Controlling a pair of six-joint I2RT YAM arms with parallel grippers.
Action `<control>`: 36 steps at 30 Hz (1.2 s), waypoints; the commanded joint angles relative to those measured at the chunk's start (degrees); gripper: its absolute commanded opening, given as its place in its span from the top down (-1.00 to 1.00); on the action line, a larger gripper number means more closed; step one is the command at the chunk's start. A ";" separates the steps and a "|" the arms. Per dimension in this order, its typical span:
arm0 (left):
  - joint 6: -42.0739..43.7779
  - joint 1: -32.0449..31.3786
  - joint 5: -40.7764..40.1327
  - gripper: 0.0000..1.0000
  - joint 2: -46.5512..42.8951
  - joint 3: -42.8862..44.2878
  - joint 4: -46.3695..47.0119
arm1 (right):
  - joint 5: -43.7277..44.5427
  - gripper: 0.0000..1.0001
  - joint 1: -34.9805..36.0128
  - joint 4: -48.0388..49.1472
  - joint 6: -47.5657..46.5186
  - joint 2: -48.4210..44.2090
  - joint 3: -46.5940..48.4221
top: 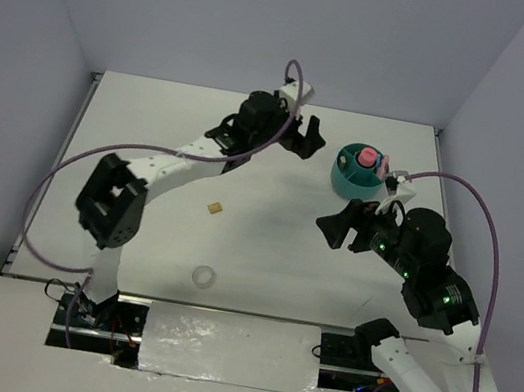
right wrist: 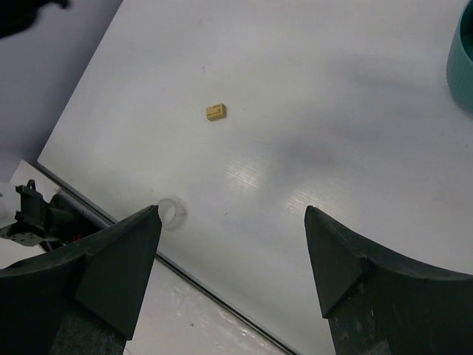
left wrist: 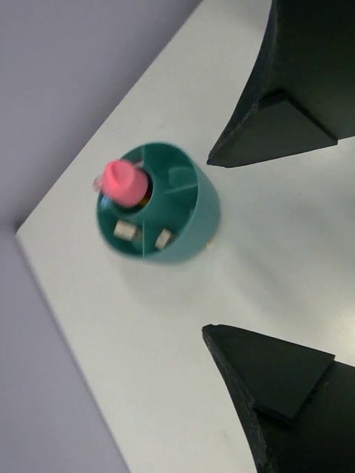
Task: Sort the stationery into containers
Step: Place the stationery in the storage box, then pick up the stationery from the center of the board.
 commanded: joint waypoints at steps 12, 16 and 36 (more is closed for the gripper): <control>-0.85 1.71 -29.45 -0.99 -19.50 -27.81 -23.58 | -4.24 -0.71 0.69 5.06 -0.68 -2.52 -9.08; 0.14 3.37 -26.27 -0.99 -20.73 -34.76 -20.04 | -7.05 -0.72 0.78 8.22 0.02 -1.90 -13.20; 0.84 5.66 -17.04 -0.74 -17.75 -40.66 -17.40 | -10.66 -0.70 0.87 8.32 2.66 -4.63 -12.34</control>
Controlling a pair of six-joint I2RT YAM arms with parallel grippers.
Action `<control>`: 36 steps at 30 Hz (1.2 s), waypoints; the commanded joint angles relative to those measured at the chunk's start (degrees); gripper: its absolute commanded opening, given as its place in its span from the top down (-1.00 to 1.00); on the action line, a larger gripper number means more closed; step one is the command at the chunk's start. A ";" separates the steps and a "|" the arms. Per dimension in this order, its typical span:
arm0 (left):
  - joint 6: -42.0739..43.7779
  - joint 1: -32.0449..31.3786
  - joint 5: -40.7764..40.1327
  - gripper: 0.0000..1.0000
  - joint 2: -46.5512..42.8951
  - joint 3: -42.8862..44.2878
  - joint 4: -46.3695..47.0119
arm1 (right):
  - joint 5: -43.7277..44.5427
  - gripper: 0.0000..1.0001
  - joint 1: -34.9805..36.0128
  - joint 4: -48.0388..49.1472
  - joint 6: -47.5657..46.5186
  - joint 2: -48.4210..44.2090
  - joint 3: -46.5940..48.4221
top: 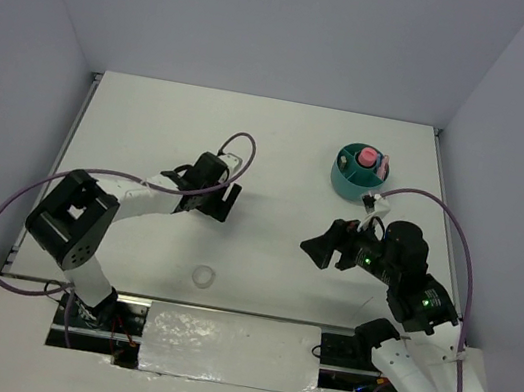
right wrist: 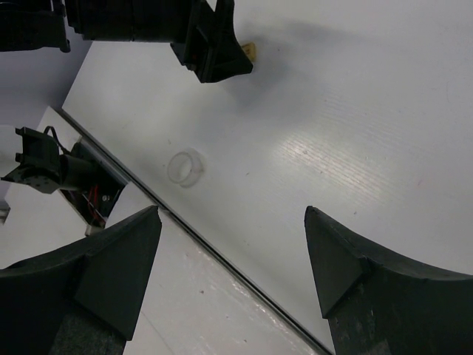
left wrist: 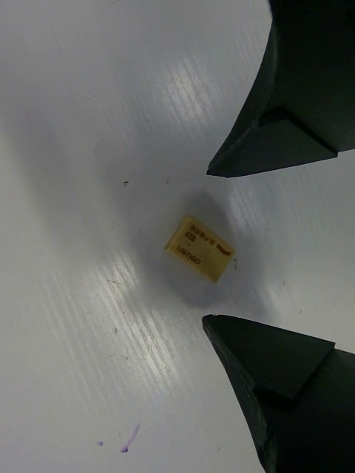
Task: Sort the stationery into containers
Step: Pick up the stationery from the center of the board.
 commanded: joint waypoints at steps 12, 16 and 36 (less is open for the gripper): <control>-2.41 0.48 0.79 -0.25 2.97 -0.88 3.13 | -1.99 -0.70 0.41 3.76 0.65 0.33 2.70; -3.55 0.48 -0.79 -0.24 3.58 -1.59 2.95 | -2.16 -0.70 0.49 3.66 0.39 1.21 3.58; -7.60 -12.51 5.80 1.00 -7.92 -6.33 17.42 | 6.26 -0.69 0.41 11.22 11.18 4.37 -1.42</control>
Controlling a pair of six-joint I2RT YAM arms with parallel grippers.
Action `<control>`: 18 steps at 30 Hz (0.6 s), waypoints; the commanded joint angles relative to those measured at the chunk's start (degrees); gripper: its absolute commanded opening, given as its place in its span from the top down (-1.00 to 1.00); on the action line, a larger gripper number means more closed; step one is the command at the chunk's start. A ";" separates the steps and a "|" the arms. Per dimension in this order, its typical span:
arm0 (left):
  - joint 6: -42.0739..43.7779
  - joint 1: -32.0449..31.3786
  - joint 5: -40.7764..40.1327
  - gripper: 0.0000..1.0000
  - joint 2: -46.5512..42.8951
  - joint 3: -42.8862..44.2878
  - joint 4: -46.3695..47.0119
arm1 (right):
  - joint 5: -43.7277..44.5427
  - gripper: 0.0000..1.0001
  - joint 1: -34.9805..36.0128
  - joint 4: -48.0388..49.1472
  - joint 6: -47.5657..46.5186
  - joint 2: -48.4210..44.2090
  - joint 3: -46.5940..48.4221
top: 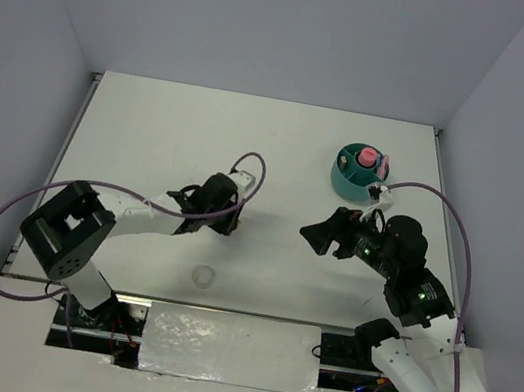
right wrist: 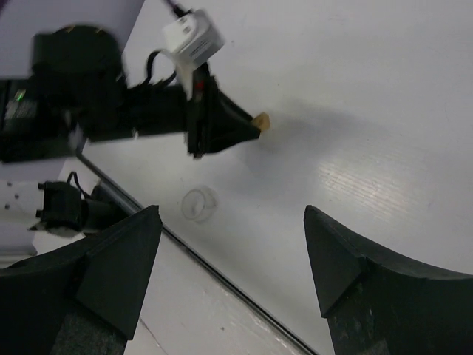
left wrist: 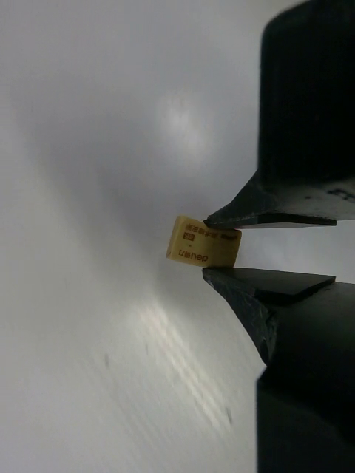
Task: Sort the stationery into containers
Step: Pick up the stationery from the center of the board, then place the stationery in the storage box.
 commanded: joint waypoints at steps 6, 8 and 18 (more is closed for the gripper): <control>2.45 -18.90 -3.35 1.00 -11.61 -2.56 20.02 | 6.66 -0.58 0.49 10.34 14.52 5.83 -1.74; 2.37 -20.67 -1.86 1.00 -13.54 -5.10 26.96 | 8.40 -0.55 0.49 9.28 15.23 5.93 -0.42; 4.21 -25.06 1.48 1.00 -16.89 -7.14 37.44 | 0.87 -0.15 0.58 11.74 15.41 5.31 -4.45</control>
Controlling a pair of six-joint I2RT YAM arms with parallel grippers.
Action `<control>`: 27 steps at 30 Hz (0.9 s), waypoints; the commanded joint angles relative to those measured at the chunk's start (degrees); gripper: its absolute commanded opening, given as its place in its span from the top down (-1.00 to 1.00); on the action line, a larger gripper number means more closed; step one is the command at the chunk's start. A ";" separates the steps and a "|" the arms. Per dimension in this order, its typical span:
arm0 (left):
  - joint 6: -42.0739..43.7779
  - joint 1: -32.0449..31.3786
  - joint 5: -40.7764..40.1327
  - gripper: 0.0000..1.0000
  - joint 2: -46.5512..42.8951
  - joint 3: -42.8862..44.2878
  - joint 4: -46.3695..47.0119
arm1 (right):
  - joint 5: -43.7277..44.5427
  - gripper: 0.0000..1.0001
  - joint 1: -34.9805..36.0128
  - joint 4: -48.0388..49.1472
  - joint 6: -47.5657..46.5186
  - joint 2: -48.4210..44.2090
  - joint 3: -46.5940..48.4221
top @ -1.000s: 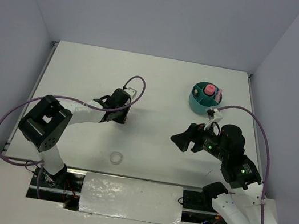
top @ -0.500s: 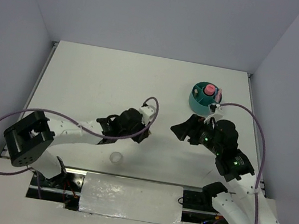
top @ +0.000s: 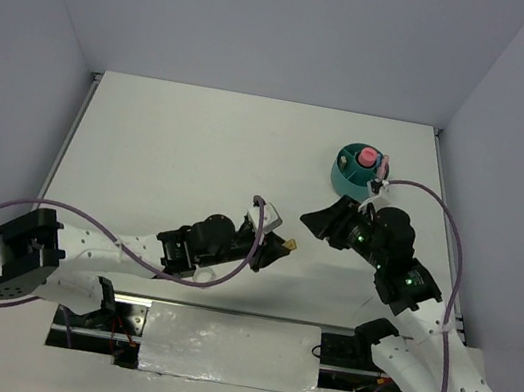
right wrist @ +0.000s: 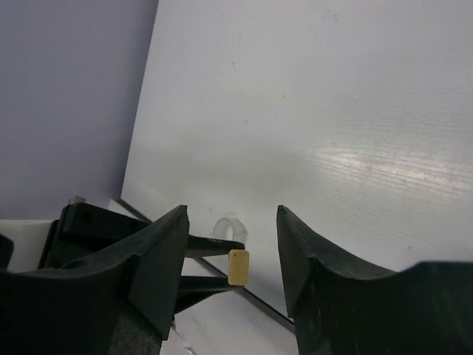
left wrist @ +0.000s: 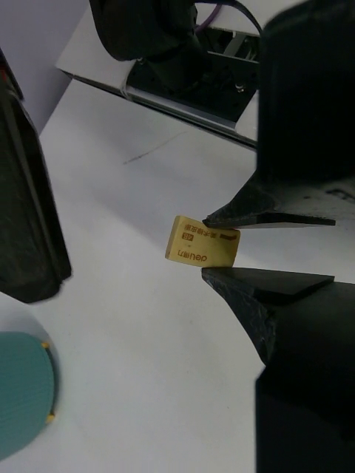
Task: Sort the stationery into containers
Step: Place the stationery in the storage box.
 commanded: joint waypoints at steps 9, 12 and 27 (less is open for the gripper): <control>2.97 -1.75 0.28 1.00 -0.77 2.86 7.66 | -5.20 -0.11 1.64 3.95 0.01 -0.11 -5.05; 3.32 -1.75 -0.34 1.00 -0.51 3.39 7.04 | -9.15 -0.10 2.87 6.94 0.63 -1.16 -7.34; 3.85 -1.75 -3.58 0.33 -0.16 4.80 4.41 | -10.48 1.00 5.07 9.85 0.81 -0.82 -8.06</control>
